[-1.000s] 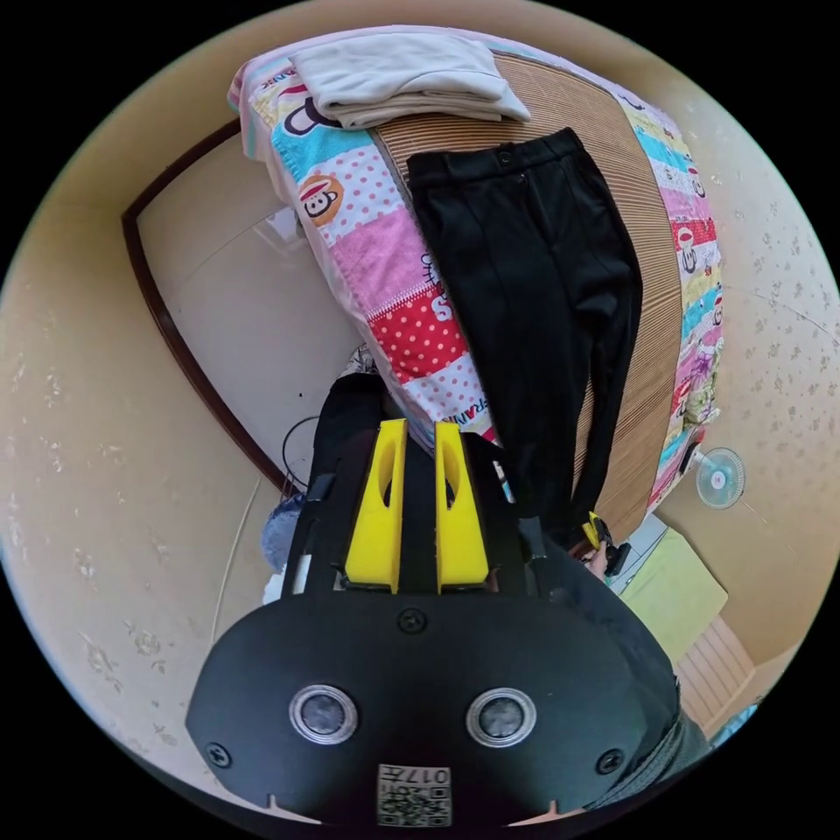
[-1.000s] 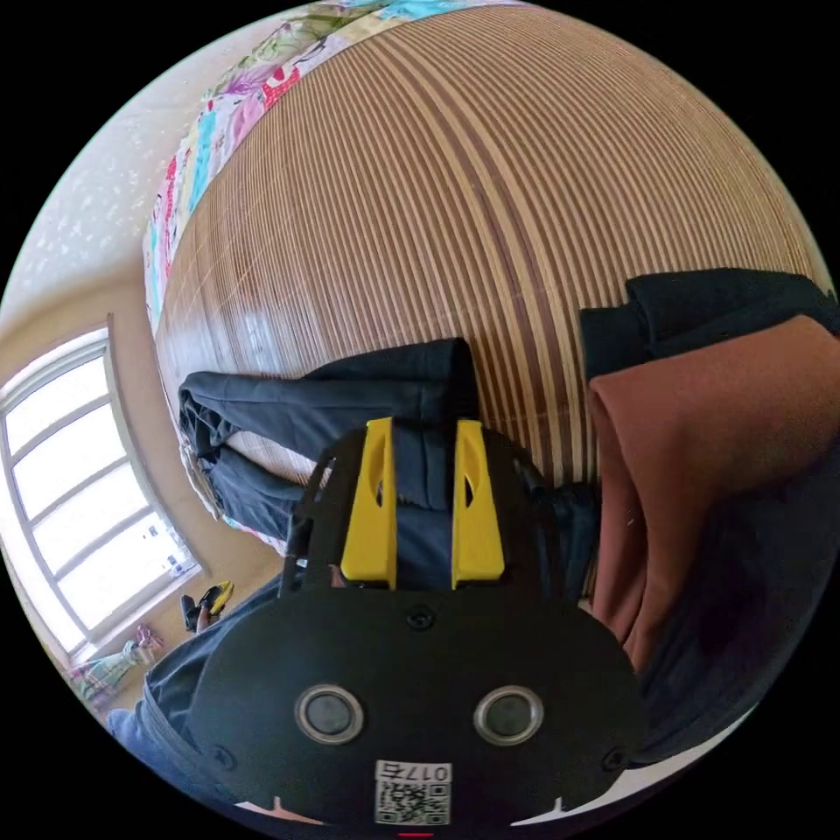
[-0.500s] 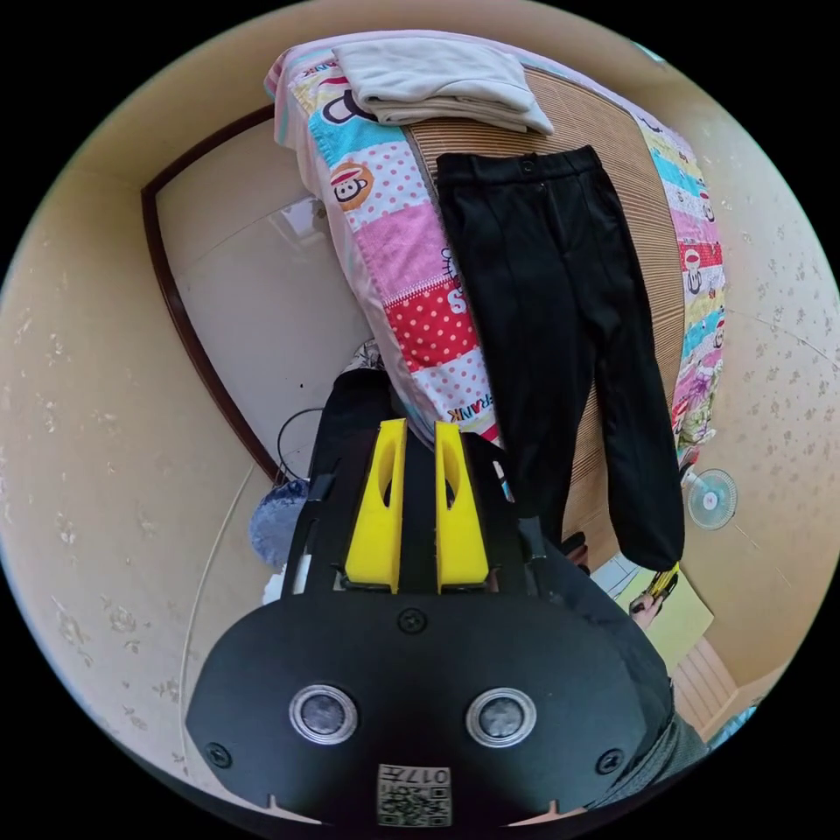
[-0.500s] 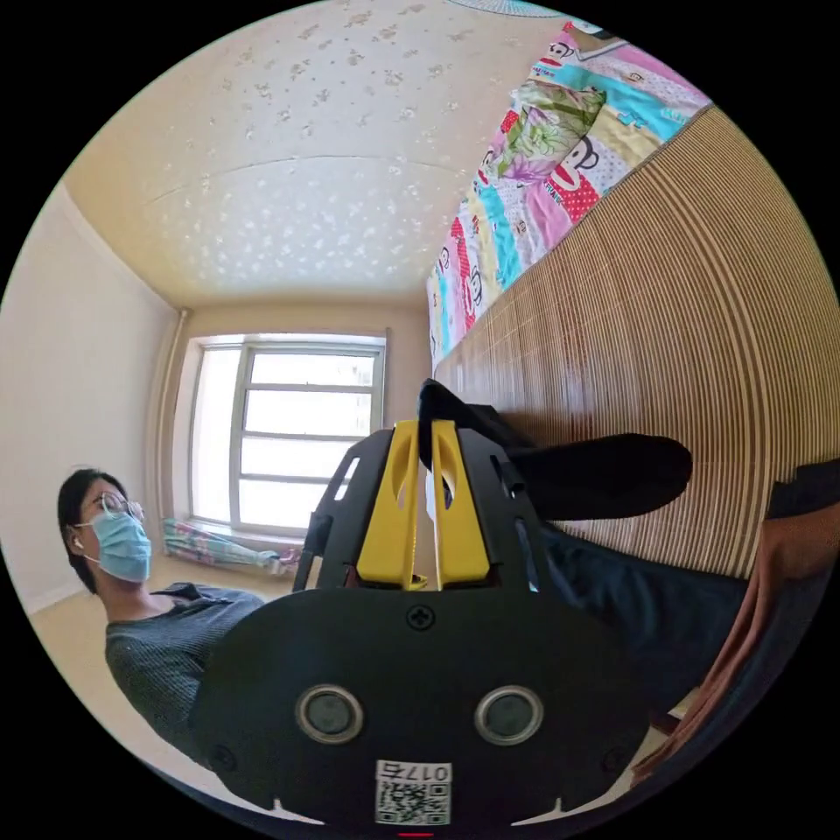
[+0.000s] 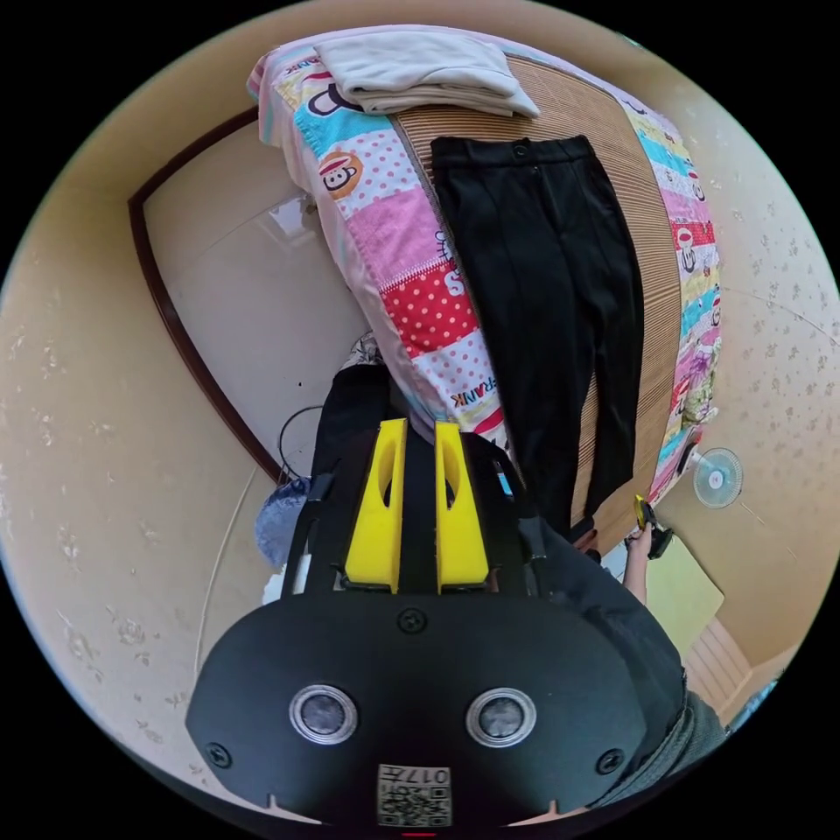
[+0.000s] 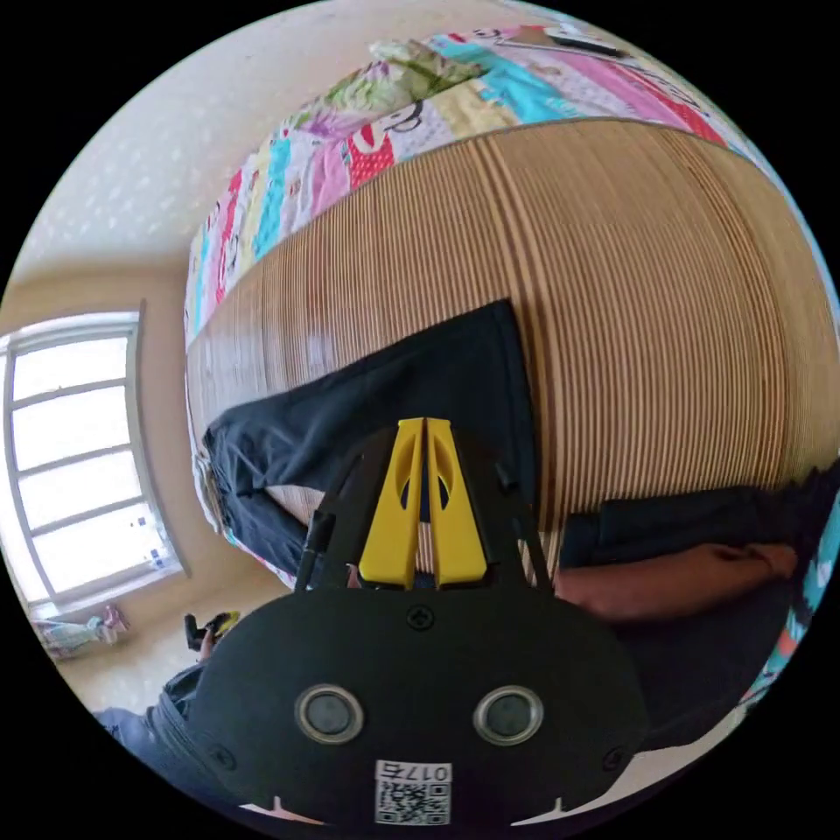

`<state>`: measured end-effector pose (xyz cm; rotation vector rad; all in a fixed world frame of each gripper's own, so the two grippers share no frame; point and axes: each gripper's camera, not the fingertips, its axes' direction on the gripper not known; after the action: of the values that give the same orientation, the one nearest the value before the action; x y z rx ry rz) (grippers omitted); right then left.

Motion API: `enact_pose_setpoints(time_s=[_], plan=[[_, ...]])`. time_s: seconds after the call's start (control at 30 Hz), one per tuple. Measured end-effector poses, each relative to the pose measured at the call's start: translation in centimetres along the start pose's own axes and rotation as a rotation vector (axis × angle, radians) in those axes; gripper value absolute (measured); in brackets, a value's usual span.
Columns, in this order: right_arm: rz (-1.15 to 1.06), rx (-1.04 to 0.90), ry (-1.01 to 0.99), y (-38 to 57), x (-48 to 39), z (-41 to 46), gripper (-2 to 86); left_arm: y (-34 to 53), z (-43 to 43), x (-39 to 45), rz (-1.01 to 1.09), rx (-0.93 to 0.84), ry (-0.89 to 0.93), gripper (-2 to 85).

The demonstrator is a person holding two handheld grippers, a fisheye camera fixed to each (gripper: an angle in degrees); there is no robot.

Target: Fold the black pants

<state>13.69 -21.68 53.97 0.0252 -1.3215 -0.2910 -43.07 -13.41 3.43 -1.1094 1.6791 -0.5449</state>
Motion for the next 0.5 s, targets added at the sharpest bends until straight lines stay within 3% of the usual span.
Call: enact_pose_setpoints(time_s=[0.13,0.2,0.5], plan=[[0.012,-0.248,0.330,2.7,0.6,8.9,0.6,-0.5,0.4,-2.1,-0.017,-0.080,-0.006,6.3],[0.004,-0.242,0.331,4.3,1.6,9.3,0.6,-0.9,0.2,-2.9,-0.033,-0.089,0.012,6.4],[0.263,-0.007,-0.228,13.4,9.5,-0.4,0.4,-8.7,-0.2,-5.1,-0.072,-0.148,0.272,9.3]])
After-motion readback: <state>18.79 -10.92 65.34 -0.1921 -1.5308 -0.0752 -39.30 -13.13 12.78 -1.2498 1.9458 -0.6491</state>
